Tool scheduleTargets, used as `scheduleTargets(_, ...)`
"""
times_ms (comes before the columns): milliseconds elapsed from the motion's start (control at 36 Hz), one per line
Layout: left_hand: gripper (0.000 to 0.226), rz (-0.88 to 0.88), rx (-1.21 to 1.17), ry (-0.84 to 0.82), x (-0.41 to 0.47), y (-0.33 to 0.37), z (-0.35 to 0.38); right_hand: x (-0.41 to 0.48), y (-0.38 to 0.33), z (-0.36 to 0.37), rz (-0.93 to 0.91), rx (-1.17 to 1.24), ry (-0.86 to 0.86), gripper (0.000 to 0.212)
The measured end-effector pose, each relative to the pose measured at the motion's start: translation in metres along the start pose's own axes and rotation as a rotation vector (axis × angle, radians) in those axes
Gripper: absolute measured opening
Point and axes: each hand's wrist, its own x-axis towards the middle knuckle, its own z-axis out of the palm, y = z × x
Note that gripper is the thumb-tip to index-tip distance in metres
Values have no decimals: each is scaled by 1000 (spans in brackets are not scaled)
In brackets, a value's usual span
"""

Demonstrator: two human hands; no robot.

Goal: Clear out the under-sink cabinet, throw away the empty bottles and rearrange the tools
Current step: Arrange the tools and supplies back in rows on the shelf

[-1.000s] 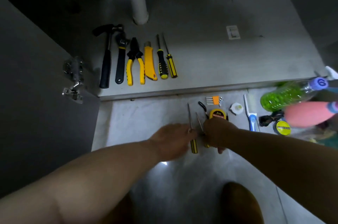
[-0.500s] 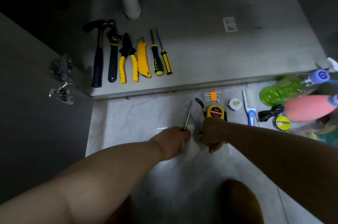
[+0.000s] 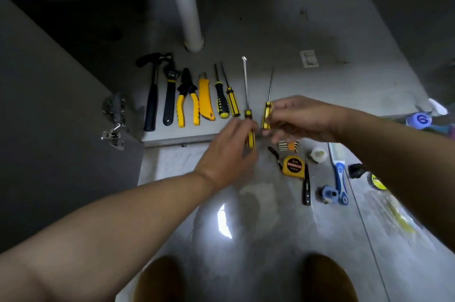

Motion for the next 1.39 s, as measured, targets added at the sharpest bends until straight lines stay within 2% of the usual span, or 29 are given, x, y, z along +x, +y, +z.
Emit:
scheduleTargets(56, 38, -20, 34, 102, 19, -1, -7, 8, -5, 0, -47, -30, 191, 15)
scheduleTargets(111, 41, -39, 109, 168, 38, -3, -13, 17, -7, 1, -67, -69, 344, 10)
scheduleTargets(194, 43, -52, 217, 169, 60, -6, -17, 30, -5, 3, -59, -135, 521, 13)
scheduleTargets(389, 41, -88, 376, 120, 85, -10, -5, 57, 7, 7, -38, -378, 709, 15)
scheduleTargets(528, 42, -96, 487, 84, 91, -15, 1, 67, 12, 13, -30, -508, 761, 24)
scheduleTargets(694, 45, -105, 540, 54, 93, -22, 3, 72, 18, 15, -48, -541, 781, 25)
scheduleTargets(889, 64, -74, 507, 102, 91, -26, 0, 74, 23, 16, -163, -582, 845, 30)
scheduleTargets(1056, 55, -49, 487, 69, 90, -28, -3, 78, 24, 16, -208, -558, 833, 22)
scheduleTargets(1389, 53, -70, 522, 72, 86, -32, -7, 89, 27, 23, -258, -494, 841, 20)
